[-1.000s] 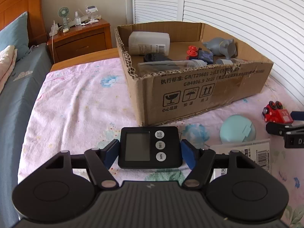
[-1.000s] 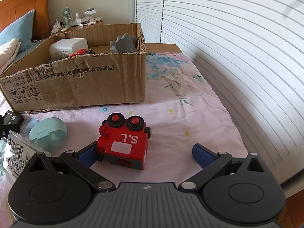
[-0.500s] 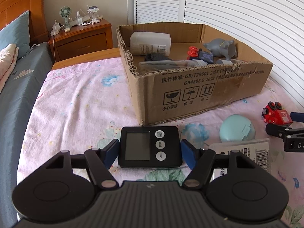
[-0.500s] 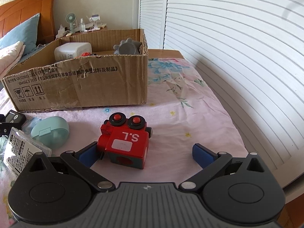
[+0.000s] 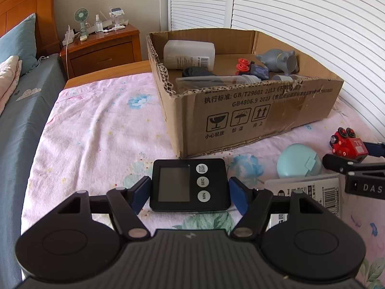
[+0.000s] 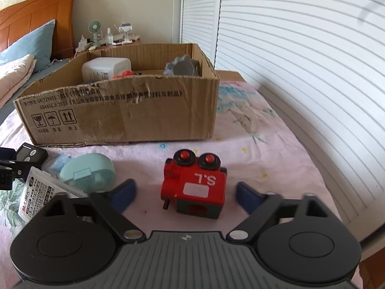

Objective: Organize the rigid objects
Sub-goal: 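Close left tool on black digital timer while right tool grasps red toy train, then carry timer and toy train into the box and open both tools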

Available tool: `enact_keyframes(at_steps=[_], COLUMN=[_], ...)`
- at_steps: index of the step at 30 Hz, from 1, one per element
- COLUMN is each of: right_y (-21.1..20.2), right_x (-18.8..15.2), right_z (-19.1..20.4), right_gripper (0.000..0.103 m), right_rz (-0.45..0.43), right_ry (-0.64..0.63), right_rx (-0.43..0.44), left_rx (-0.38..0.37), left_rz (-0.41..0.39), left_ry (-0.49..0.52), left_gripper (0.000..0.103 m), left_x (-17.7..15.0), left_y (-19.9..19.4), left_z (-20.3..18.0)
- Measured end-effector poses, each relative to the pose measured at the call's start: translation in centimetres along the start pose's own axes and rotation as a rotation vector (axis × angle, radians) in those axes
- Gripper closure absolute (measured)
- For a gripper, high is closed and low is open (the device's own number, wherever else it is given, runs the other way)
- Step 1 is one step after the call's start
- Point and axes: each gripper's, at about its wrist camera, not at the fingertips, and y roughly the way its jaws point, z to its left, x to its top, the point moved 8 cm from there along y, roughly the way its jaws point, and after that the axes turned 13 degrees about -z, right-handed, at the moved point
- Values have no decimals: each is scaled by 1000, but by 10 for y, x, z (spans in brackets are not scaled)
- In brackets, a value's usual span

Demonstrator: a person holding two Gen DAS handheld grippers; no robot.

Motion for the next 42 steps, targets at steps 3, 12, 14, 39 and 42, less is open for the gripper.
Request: enact_keyframes(at_steps=[3,12,14,39,42], right_y=[-1,0,-1,-58,-64], right_x=[1,5,5,46,60], right_z=[-1,-4,-4,7,10], right_gripper=[24,44,44,45,45], right_rz=[-4,0,6,43,29], right_ry=[1,-12,-20,-243,-240], right_rx=[-4,-11,-8,205,244], left_rx=[0,-8,-14,-196,-217], left_rz=[2,10,16,65,52], left_ry=[1,10,11,137,147], left_gripper=[34,34,34,34,34], left_x=[0,1,1,30,42], left_y=[0,1,1,-61,-69], left_z=[0,0,0,-14,-18])
